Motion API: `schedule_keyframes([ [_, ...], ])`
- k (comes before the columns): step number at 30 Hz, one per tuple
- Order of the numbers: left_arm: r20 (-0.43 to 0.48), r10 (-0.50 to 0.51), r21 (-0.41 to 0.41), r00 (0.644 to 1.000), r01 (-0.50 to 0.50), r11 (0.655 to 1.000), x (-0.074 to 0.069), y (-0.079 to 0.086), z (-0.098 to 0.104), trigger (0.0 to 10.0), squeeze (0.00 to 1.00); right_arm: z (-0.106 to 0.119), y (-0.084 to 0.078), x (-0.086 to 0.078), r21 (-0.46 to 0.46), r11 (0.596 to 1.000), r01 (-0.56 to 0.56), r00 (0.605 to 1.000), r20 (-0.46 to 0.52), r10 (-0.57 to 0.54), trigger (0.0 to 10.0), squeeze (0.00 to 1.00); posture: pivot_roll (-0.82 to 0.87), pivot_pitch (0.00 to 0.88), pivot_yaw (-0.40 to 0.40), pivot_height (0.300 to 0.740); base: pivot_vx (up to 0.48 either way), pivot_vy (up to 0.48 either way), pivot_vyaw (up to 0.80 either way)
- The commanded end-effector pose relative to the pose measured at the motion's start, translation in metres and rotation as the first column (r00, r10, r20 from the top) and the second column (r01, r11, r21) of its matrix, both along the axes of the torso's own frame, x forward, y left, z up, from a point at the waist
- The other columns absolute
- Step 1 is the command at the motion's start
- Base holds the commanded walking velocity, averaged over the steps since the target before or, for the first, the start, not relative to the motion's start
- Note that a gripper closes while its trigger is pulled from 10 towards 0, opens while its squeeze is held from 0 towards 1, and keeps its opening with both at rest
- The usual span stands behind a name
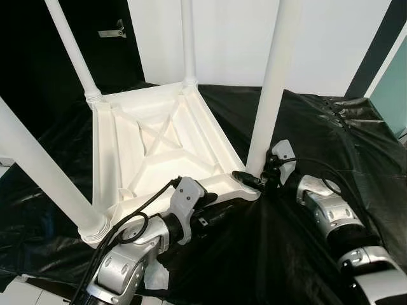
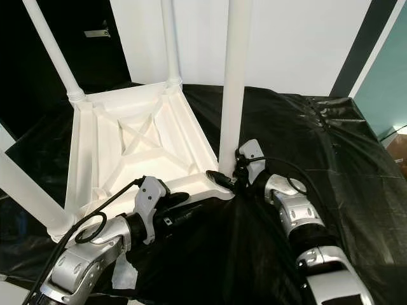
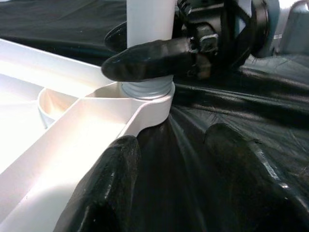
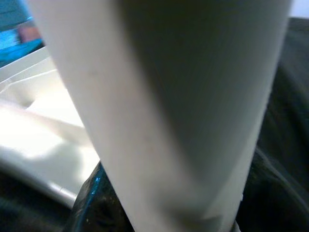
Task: Building children table
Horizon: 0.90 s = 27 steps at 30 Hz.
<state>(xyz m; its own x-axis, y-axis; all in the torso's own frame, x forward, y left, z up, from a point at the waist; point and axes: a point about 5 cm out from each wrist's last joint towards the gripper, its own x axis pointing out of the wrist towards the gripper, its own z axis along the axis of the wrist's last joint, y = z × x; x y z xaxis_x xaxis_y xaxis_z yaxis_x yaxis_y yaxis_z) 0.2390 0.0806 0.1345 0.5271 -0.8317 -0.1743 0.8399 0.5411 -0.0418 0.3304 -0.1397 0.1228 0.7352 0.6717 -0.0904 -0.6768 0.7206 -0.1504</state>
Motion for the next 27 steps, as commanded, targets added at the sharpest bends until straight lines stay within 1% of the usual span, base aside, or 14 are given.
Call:
schedule_keyframes([
  [1, 0.003, -0.030, 0.007, 1.000, 0.030, 1.000, 0.000, -0.001, 0.000, 10.0, 0.00, -0.020, 0.003, -0.006, -0.062, 0.997, 0.043, 0.997, -0.068, -0.047, 10.0, 0.00, -0.03, 0.000, -0.008, 0.740, 0.000, 0.000, 0.00],
  [2, -0.002, -0.033, 0.009, 0.999, 0.033, 0.999, -0.001, -0.001, -0.001, 10.0, 0.00, -0.024, 0.008, -0.009, -0.039, 0.990, 0.136, 0.987, -0.082, -0.139, 10.0, 0.00, -0.03, 0.000, -0.005, 0.740, 0.000, 0.000, 0.00],
  [5, -0.005, -0.035, 0.010, 0.999, 0.035, 0.999, -0.002, -0.001, -0.001, 10.0, 0.00, -0.026, 0.010, -0.010, -0.034, 0.984, 0.175, 0.980, -0.089, -0.178, 10.0, 0.00, -0.03, 0.000, -0.004, 0.740, 0.000, 0.000, 0.00],
  [6, -0.006, -0.040, 0.013, 0.999, 0.040, 0.999, -0.003, 0.000, -0.001, 10.0, 0.00, -0.029, 0.020, -0.016, -0.006, 0.964, 0.264, 0.960, -0.089, -0.264, 10.0, 0.00, -0.03, 0.000, 0.002, 0.740, 0.000, 0.000, 0.00],
  [7, -0.006, -0.040, 0.013, 0.999, 0.040, 0.999, -0.003, 0.000, -0.001, 10.0, 0.00, -0.029, 0.020, -0.016, -0.006, 0.964, 0.264, 0.960, -0.089, -0.264, 10.0, 0.00, -0.03, 0.000, 0.002, 0.740, 0.000, 0.000, 0.00],
  [8, -0.006, -0.044, 0.015, 0.999, 0.044, 0.999, -0.003, 0.001, -0.001, 10.0, 0.00, -0.032, 0.028, -0.022, 0.005, 0.939, 0.344, 0.935, -0.092, -0.342, 10.0, 0.00, -0.03, 0.000, 0.003, 0.740, 0.000, 0.000, 0.00],
  [9, -0.006, -0.044, 0.015, 0.999, 0.044, 0.999, -0.003, 0.001, -0.001, 10.0, 0.00, -0.032, 0.028, -0.022, 0.005, 0.939, 0.344, 0.935, -0.092, -0.342, 10.0, 0.00, -0.03, 0.000, 0.003, 0.740, 0.000, 0.000, 0.00],
  [10, -0.008, -0.045, 0.018, 0.999, 0.045, 0.999, -0.003, 0.001, -0.001, 10.0, 0.00, -0.034, 0.030, -0.024, 0.006, 0.923, 0.385, 0.919, -0.096, -0.383, 10.0, 0.00, -0.03, 0.000, 0.009, 0.740, 0.000, 0.000, 0.00],
  [11, -0.009, -0.047, 0.020, 0.999, 0.048, 0.999, -0.004, 0.002, -0.001, 10.0, 0.00, -0.035, 0.033, -0.026, 0.002, 0.900, 0.435, 0.896, -0.096, -0.433, 10.0, 0.00, -0.03, 0.000, 0.010, 0.740, 0.000, 0.000, 0.00],
  [12, -0.009, -0.051, 0.025, 0.999, 0.052, 0.998, -0.004, 0.003, -0.001, 10.0, 0.00, -0.036, 0.036, -0.031, 0.014, 0.837, 0.546, 0.833, -0.108, -0.542, 10.0, 0.00, -0.03, 0.000, 0.009, 0.740, 0.000, 0.000, 0.00],
  [14, -0.010, -0.054, 0.028, 0.998, 0.054, 0.998, -0.004, 0.003, -0.001, 10.0, 0.00, -0.037, 0.036, -0.034, 0.029, 0.785, 0.619, 0.780, -0.141, -0.610, 10.0, 0.00, -0.03, 0.000, 0.010, 0.740, 0.000, 0.000, 0.00],
  [19, -0.014, -0.059, 0.027, 0.998, 0.060, 0.998, -0.005, 0.003, -0.001, 10.0, 0.00, -0.028, 0.041, -0.035, 0.088, 0.782, 0.616, 0.786, -0.134, -0.604, 10.0, 0.00, -0.03, 0.000, 0.016, 0.740, 0.000, 0.000, 0.00],
  [24, -0.016, -0.073, 0.031, 0.997, 0.074, 0.997, -0.006, 0.000, -0.001, 10.0, 0.00, -0.028, 0.045, -0.039, 0.087, 0.792, 0.605, 0.794, -0.139, -0.592, 10.0, 0.00, -0.03, 0.000, 0.015, 0.740, 0.000, 0.000, 0.00],
  [27, -0.013, -0.073, 0.036, 0.997, 0.073, 0.997, -0.005, 0.000, -0.001, 10.0, 0.00, -0.024, 0.047, -0.041, 0.104, 0.785, 0.611, 0.791, -0.138, -0.597, 10.0, 0.00, -0.03, 0.000, 0.014, 0.740, 0.000, 0.000, 0.00],
])
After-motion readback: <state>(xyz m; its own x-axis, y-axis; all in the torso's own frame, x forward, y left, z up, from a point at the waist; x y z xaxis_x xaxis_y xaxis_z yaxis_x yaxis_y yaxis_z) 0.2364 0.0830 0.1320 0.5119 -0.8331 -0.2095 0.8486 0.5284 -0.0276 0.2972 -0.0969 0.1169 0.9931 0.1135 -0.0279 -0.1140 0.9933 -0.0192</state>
